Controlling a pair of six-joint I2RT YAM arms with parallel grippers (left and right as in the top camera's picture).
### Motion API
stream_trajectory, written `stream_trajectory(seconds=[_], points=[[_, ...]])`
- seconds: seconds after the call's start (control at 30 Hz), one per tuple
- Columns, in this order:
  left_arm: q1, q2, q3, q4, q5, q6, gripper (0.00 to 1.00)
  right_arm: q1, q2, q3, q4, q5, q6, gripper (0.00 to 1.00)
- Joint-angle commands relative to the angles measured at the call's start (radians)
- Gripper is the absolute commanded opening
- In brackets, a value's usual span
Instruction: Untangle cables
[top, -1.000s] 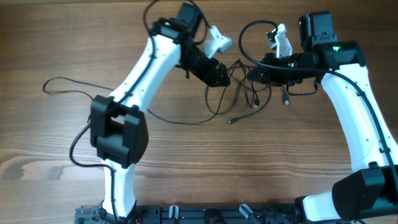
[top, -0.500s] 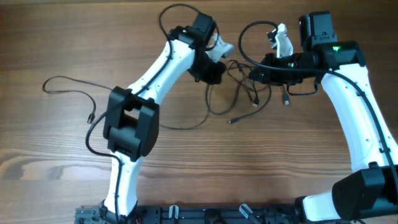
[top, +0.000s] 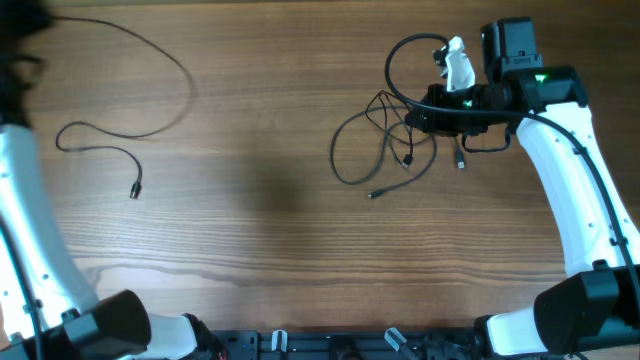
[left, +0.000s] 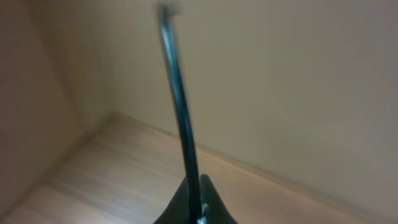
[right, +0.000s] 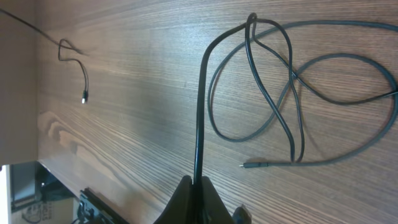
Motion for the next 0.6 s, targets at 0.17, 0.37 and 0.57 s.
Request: stream_trajectory(seconds=[0.17, 0.37, 0.57], points=[[0.258, 0.127, -0.008, -0.058, -0.173, -0.263, 0.06, -0.002, -0.018, 0.001, -0.025, 0.013, 0.005, 0.04], [0.275, 0.211, -0.008, -0.176, -0.256, -0.435, 1.00, -0.002, -0.018, 0.001, -0.041, 0.013, -0.017, 0.04], [0.219, 0.175, -0.008, -0.279, 0.108, -0.428, 1.00, -0.001, -0.018, 0.001, -0.031, -0.015, -0.037, 0.04]])
